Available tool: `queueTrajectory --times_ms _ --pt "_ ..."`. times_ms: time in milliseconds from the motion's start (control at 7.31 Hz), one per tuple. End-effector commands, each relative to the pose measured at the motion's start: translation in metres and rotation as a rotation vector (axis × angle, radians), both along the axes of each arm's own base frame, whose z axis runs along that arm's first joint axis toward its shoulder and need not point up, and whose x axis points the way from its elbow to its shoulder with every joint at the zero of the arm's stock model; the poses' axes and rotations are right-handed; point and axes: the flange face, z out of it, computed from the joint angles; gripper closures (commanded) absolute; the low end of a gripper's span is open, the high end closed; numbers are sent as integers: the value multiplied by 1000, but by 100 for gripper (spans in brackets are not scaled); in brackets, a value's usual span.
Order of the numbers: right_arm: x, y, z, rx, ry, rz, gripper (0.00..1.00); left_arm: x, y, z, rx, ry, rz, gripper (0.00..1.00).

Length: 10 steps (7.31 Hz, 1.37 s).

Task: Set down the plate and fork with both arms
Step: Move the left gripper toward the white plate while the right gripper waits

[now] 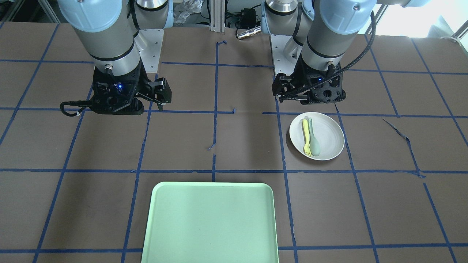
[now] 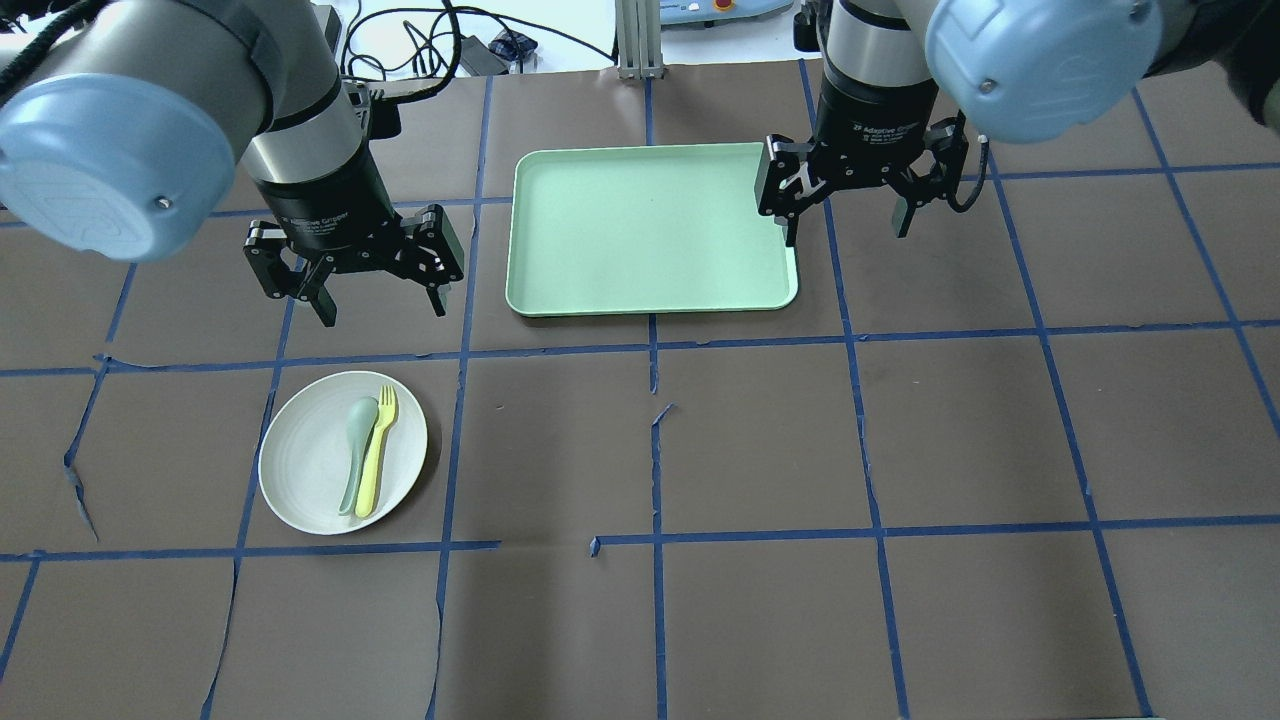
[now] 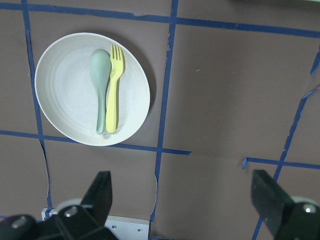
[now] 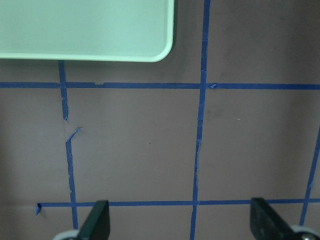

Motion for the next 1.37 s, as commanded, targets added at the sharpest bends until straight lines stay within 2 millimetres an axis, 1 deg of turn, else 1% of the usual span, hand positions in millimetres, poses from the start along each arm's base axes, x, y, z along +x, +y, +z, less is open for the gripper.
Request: queueTrajectory --times_ms 0,137,410,684,821,957,1094,1231 --pt "0 0 1 -1 -8 -4 0 -4 0 0 1 30 1 0" --pt "0 0 -6 5 -8 -6 0 -4 0 2 -4 33 2 0" --pt "4 -2 -10 -1 -31 -16 0 -7 1 0 5 68 -5 0" --pt "4 -3 -4 -16 -35 -17 0 -6 -1 -1 5 69 -6 0" --pt "3 -1 0 -19 -20 -14 0 -4 -1 3 -11 55 3 0" --pt "7 -1 5 -27 -40 -11 0 1 -6 6 -30 47 9 0" --pt "10 -1 5 -30 -39 -6 0 -2 -11 -1 -59 55 19 0" --pt "6 -3 -1 -21 -30 -10 0 -2 -15 -3 -71 57 9 0"
